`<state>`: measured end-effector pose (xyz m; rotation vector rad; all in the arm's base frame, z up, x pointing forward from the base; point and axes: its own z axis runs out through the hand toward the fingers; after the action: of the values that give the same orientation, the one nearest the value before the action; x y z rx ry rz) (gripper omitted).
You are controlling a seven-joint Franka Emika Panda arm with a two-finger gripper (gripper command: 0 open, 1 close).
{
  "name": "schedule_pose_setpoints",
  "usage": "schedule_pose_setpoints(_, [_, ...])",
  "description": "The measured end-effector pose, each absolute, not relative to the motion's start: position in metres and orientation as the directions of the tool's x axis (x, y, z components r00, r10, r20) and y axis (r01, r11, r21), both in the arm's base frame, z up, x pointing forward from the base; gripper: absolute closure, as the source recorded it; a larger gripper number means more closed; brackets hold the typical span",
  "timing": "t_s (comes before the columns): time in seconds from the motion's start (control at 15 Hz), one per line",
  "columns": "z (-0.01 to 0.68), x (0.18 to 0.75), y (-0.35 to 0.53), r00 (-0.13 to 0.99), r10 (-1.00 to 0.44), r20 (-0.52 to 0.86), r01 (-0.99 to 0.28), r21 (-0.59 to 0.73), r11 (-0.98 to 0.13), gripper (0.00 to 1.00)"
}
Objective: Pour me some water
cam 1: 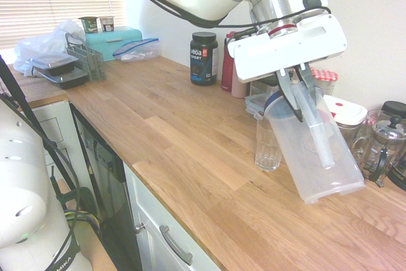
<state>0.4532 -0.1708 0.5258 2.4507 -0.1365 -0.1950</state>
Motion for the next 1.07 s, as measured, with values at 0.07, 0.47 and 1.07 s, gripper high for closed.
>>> schedule_pose_setpoints(0.07, [0.529, 0.453, -0.174, 0.983, -0.160, -0.090, -0.071, 0.614, -0.786, 1.00])
schedule_pose_setpoints(0.47, [0.547, 0.413, -0.242, 0.930, -0.366, 0.032, -0.353, 0.359, -0.864, 1.00])
schedule_pose_setpoints(1.07, [0.542, 0.375, -0.281, 0.662, -0.740, 0.116, -0.748, 0.055, -0.661, 1.00])
